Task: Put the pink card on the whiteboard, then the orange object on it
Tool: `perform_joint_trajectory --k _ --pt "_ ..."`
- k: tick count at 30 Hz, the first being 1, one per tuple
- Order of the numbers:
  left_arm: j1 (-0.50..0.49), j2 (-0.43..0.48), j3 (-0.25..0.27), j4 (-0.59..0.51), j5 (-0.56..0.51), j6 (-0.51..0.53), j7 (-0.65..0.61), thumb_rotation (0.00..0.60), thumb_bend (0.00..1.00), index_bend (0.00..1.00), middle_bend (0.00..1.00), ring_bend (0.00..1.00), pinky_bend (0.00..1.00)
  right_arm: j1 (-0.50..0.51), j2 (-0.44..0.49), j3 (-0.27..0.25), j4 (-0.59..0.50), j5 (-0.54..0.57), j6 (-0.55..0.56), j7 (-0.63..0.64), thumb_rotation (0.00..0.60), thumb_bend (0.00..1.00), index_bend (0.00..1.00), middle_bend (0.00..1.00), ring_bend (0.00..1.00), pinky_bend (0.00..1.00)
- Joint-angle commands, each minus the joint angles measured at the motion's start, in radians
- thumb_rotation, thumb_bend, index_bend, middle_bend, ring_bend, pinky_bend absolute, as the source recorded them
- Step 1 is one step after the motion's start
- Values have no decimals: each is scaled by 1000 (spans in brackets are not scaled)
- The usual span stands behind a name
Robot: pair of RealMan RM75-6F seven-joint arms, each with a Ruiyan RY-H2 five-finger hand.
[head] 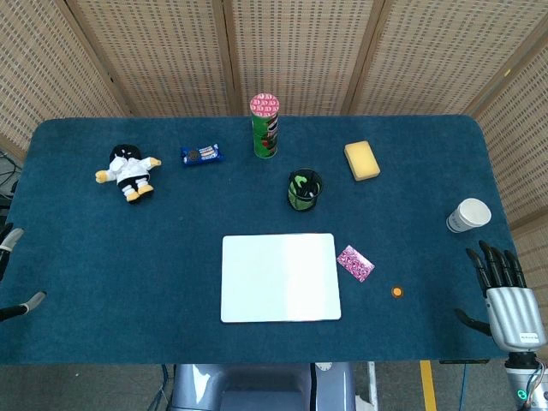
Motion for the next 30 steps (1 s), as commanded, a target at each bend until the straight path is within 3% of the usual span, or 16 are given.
perform_joint_trajectory --k 1,15,24,30 --pt "0 1 0 1 2 -2 -1 600 0 0 0 0 0 1 -2 -1 3 0 -4 -3 600 0 0 0 0 0" --pt "-2 1 -5 3 2 -9 -3 600 0 0 0 0 0 48 -17 -5 13 -44 -56 9 600 0 24 0 0 0" --pt "-8 -3 -14 -2 -17 -25 11 600 0 0 0 0 0 269 -24 37 -22 -98 -322 -27 600 0 47 0 0 0" --pt "-20 -9 -25 -1 -49 -55 30 600 0 0 0 0 0 420 -71 57 6 -102 -502 20 600 0 54 0 0 0"
